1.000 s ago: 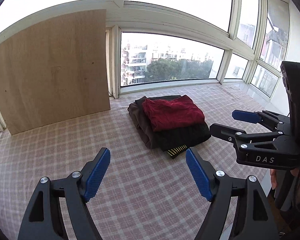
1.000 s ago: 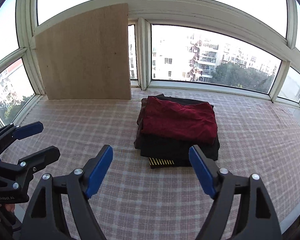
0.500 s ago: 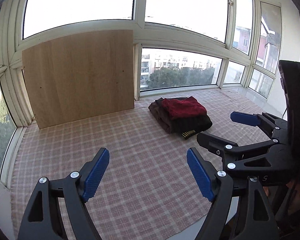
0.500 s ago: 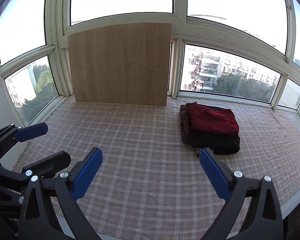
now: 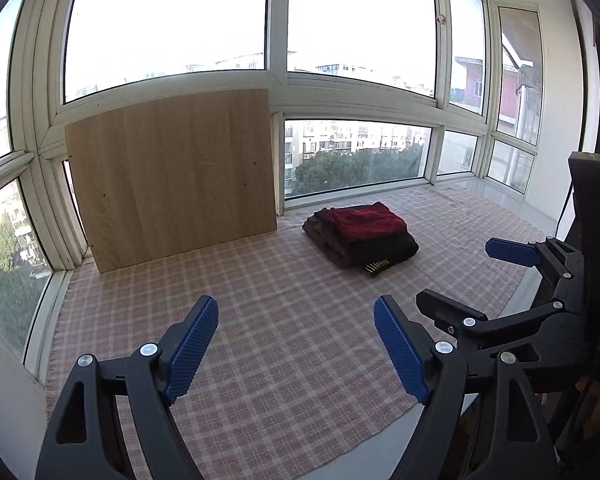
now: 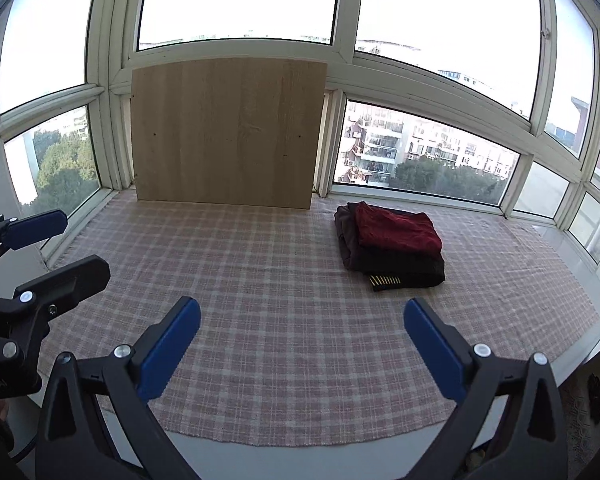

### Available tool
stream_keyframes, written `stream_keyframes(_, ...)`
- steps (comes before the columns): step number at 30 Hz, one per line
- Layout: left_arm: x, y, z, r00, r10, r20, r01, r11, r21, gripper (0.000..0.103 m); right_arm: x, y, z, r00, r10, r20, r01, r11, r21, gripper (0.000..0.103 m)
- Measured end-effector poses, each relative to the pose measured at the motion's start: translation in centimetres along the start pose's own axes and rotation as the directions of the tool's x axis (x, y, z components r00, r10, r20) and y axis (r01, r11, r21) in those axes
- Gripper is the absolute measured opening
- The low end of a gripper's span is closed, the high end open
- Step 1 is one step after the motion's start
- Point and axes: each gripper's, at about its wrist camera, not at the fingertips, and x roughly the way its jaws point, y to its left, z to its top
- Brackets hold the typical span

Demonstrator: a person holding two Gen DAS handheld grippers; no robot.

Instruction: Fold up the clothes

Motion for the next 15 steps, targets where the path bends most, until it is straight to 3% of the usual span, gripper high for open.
stream_keyframes(11,-1.5,-0.1,-0.8,1.000,-0.004,-0.016,0.004,1.000,0.017,0.081,-2.7,-1.3,-0.9,0.999,0.004,0.052,-0.009,0.996,0.088,0.103)
stream_keyframes(15,-1.6,0.0,-0.9,1.000,-0.005,-0.025,0.005,1.000,0.017,0.082,-2.6,-0.7,-0.6,0.999,0.000,0.052,-0.003,0.998,0.062,0.103)
